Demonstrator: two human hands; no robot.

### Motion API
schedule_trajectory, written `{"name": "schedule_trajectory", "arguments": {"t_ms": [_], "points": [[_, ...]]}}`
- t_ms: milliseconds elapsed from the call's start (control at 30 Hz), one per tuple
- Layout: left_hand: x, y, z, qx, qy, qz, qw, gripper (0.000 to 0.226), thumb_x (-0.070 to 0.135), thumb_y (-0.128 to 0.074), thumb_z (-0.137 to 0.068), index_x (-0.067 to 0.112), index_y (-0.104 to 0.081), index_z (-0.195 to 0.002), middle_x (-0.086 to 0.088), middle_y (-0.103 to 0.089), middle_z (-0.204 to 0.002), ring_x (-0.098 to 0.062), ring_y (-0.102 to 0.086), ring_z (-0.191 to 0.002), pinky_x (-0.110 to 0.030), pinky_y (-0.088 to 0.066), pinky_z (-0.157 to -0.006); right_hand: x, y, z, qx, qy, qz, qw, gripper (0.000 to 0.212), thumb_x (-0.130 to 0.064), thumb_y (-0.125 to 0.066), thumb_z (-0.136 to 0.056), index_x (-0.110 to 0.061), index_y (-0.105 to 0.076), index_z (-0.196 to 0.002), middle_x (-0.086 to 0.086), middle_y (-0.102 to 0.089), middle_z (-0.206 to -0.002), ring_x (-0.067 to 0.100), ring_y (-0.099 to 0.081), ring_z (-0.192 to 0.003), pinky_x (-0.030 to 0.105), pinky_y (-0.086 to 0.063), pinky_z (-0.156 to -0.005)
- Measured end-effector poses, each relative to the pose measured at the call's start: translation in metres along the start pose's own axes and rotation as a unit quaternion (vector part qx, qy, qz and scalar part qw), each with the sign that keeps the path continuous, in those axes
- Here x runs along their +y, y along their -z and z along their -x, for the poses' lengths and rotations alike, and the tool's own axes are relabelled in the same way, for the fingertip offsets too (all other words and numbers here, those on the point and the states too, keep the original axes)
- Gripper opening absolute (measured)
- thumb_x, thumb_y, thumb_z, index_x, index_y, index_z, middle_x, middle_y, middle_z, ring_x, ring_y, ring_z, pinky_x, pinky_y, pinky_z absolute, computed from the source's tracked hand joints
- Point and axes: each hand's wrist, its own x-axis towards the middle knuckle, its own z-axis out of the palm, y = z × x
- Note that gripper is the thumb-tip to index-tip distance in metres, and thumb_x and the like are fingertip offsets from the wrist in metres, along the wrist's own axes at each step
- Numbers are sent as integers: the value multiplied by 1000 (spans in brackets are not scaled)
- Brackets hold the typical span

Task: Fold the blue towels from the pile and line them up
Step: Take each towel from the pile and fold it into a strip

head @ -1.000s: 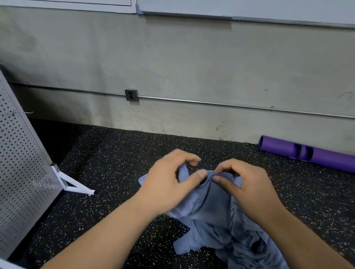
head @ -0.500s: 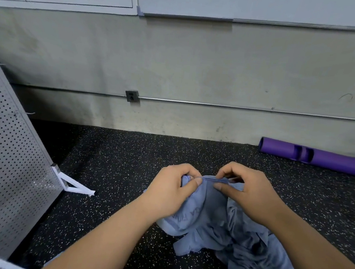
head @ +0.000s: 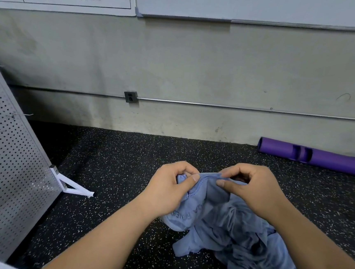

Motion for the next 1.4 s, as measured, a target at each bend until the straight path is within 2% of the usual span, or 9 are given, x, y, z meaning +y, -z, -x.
{"name": "schedule_trajectory", "arguments": {"t_ms": [200,433,533,667,767,833,967,1167,1400], "points": [[5,1,1,6,-6,7,1000,9,17,-70,-102,21,-77,-98,4,-78,-91,-14,-73,-88,-28,-58,-85,0,1,1,1,13,10,1000,16,-19,-96,-72,-23,-84,-80,-14,-80,-92,6,-76,-89,17,-58,-83],[3,3,0,9,8,-16,1000,9,24,-70,-102,26,-77,-97,11,-77,-94,-7,-72,-91,-25,-57,-87,3,2,-2,50,16,10,999,17,-15,-95,-76,-24,-82,-82,-5,-80,-81,16,-77,-81,32,-63,-79],[1,12,-3,57,37,-2,998,8,23,-69,-101,28,-76,-98,17,-75,-100,1,-68,-96,-20,-52,-89,12,12,-5,88,16,28,996,21,-12,-94,-76,-24,-80,-86,-5,-78,-79,15,-75,-77,27,-62,-76],[-1,29,-12,180,123,99,971,21,13,-51,-100,20,-69,-108,5,-68,-109,-13,-61,-102,-31,-42,-79,28,34,-11,141,-21,62,988,30,-17,-92,-79,-32,-80,-102,-7,-76,-82,4,-70,-73,22,-60,-78],[-4,38,-16,232,156,165,946,28,8,-42,-98,12,-65,-113,-3,-63,-100,-17,-53,-90,-33,-38,-70,41,50,-13,158,-49,91,982,21,-23,-92,-80,-33,-83,-95,-11,-79,-85,6,-72,-79,33,-62,-84],[-10,39,-17,231,154,142,950,28,7,-41,-99,12,-66,-111,-6,-64,-102,-15,-53,-89,-33,-39,-69,44,55,-12,148,-59,90,983,16,-21,-92,-81,-31,-83,-89,-12,-79,-84,13,-74,-82,38,-62,-84],[-30,44,-18,183,126,80,972,23,10,-52,-105,25,-69,-110,1,-71,-109,-14,-63,-94,-30,-47,-73,46,61,-10,138,-73,53,986,14,-16,-91,-81,-24,-82,-87,-7,-80,-82,17,-74,-80,30,-56,-75],[-47,70,-16,174,34,-182,967,21,19,-77,-96,30,-74,-114,15,-72,-95,1,-67,-88,-16,-51,-81,43,73,-3,115,-86,88,986,19,-27,-95,-76,-33,-84,-90,-10,-79,-81,2,-70,-73,27,-53,-74],[-41,74,-11,230,-27,-248,941,12,19,-74,-98,30,-68,-98,18,-70,-82,-2,-66,-77,-34,-58,-75,32,68,-2,84,-61,84,991,15,-22,-96,-73,-23,-82,-79,-7,-78,-75,3,-68,-64,16,-51,-62]]}}
